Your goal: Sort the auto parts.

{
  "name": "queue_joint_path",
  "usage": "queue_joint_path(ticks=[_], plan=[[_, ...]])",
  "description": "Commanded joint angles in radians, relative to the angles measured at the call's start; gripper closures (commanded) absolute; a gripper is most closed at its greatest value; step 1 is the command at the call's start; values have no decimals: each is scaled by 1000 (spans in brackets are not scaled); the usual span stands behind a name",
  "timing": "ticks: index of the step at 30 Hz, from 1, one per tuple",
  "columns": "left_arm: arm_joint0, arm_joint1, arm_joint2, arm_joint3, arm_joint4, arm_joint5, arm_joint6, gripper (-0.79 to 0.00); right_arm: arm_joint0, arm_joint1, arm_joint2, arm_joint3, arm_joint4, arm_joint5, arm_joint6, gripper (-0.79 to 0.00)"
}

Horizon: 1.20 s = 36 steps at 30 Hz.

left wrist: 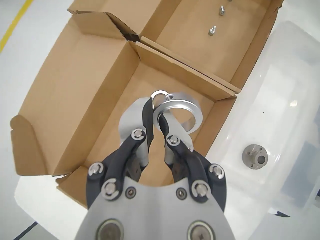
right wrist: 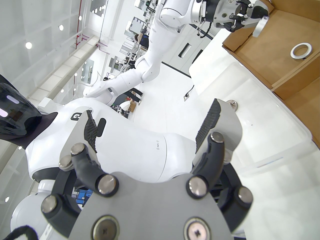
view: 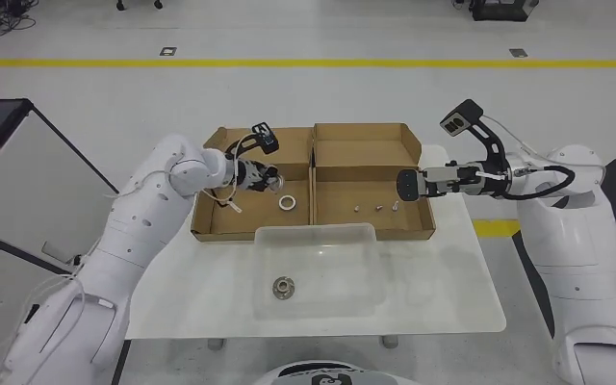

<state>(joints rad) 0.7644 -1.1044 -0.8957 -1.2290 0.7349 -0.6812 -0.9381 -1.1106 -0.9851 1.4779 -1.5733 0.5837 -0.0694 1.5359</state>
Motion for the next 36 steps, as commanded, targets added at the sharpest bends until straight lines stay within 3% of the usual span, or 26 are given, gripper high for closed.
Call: queue_joint_path(ticks=[1,19,36], plan=[[-15,-10,32,29,5,2,5,0,0,0,0,0,0,0,0,-785],[-141,-108,247,266,148,4,97,0,0,0,0,0,0,0,0,-785],[-199,-165,331,454,270,-1,155,0,0,0,0,0,0,0,0,-785]])
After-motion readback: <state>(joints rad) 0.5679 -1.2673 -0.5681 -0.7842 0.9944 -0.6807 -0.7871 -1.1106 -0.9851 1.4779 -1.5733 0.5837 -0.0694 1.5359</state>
